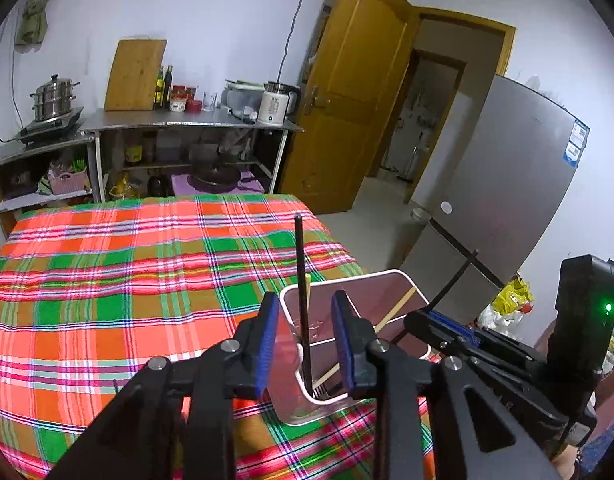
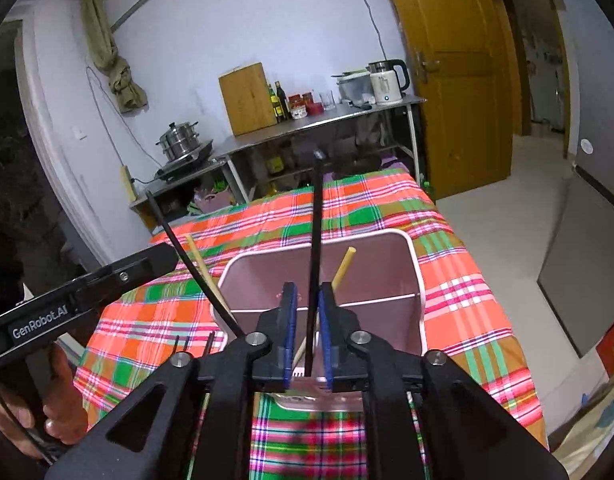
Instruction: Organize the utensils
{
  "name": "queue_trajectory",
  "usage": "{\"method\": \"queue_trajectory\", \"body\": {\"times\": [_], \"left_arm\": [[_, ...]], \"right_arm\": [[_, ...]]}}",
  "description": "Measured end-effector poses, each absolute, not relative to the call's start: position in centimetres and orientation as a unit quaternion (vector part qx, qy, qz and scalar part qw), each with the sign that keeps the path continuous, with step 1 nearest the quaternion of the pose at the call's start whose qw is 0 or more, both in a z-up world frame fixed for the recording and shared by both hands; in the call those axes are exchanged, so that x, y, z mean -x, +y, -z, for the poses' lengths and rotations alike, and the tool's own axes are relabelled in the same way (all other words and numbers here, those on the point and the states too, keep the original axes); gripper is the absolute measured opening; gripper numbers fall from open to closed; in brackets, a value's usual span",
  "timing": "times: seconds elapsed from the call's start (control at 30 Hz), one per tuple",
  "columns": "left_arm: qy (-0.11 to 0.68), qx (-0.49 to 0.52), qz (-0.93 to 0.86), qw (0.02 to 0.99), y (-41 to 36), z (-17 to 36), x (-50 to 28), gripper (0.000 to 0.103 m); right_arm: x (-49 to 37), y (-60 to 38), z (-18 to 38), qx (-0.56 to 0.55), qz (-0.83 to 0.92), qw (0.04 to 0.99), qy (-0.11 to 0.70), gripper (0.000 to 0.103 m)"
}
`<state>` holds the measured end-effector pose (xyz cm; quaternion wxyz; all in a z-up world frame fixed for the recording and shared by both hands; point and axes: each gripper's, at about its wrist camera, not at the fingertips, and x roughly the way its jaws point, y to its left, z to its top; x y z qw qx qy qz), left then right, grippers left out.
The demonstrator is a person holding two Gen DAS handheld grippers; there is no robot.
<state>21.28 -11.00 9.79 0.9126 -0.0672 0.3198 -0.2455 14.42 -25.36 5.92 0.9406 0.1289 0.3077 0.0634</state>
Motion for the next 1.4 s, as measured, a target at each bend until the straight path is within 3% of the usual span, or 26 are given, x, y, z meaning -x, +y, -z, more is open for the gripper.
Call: {"method": "queue_trajectory", "body": {"times": [0.3,0.63,1.2,1.4], "left_arm": [[0.296,0.069,0.224,0.926,-7.4,-10.3,-18.0,0.032],[0.315,0.077,0.176,0.929,-2.2,-6.6,-15.0,0.032],[0.418,0.099,0.102,0.897,2.0,4.4,-15.8,0.031],[0.438,0.095,0.096,0.889,1.5,6.6,-17.8,0.026]], "right_arm": [[-11.6,-25.4,-7.6,-0.127,-0.052,0.951,0.277,0.015],[-9.0,-23.2,-7.1,-0.120,-0.078,0.953,0.267,0.015],[-10.6,-15.4,0.3,-0.089,-0.152,0.917,0.359,0.015],[-11.7,-13.8,2.3,-0.083,-0.162,0.905,0.384,0.015]]}}
